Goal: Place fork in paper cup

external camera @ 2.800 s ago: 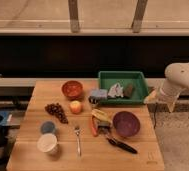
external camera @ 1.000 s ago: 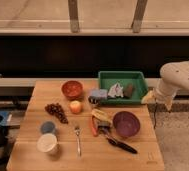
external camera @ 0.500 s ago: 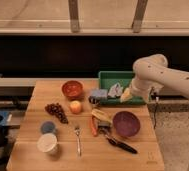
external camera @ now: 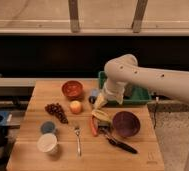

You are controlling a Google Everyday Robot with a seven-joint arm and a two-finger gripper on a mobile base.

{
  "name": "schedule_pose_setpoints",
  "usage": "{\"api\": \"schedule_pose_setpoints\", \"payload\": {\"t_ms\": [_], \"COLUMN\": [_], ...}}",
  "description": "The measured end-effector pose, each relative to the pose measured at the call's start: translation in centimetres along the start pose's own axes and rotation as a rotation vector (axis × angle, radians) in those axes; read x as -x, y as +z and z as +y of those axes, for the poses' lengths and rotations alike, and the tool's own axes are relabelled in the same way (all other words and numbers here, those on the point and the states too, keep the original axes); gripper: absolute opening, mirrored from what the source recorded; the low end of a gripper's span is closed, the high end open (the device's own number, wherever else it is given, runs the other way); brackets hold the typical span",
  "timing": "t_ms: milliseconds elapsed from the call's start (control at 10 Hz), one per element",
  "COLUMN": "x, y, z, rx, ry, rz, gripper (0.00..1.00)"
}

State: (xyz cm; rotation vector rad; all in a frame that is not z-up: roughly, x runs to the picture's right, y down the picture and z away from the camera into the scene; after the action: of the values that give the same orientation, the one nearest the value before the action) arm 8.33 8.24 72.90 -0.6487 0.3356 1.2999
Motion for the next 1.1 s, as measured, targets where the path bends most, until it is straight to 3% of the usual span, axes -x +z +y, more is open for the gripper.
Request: {"api": "schedule_pose_setpoints", "payload": {"t_ms": [400, 800, 1100], "x": [0.0, -1.4, -0.2], "y": [0.0, 0.7, 1.6], "z": [0.0, -2.0, 0.2], "rx": [0.003, -0.013, -0.007], "ry": [0.000, -0.017, -0.070], "rz": [-0.001, 0.027, 0.018], "gripper": [0.80, 0.80, 0.80]}}
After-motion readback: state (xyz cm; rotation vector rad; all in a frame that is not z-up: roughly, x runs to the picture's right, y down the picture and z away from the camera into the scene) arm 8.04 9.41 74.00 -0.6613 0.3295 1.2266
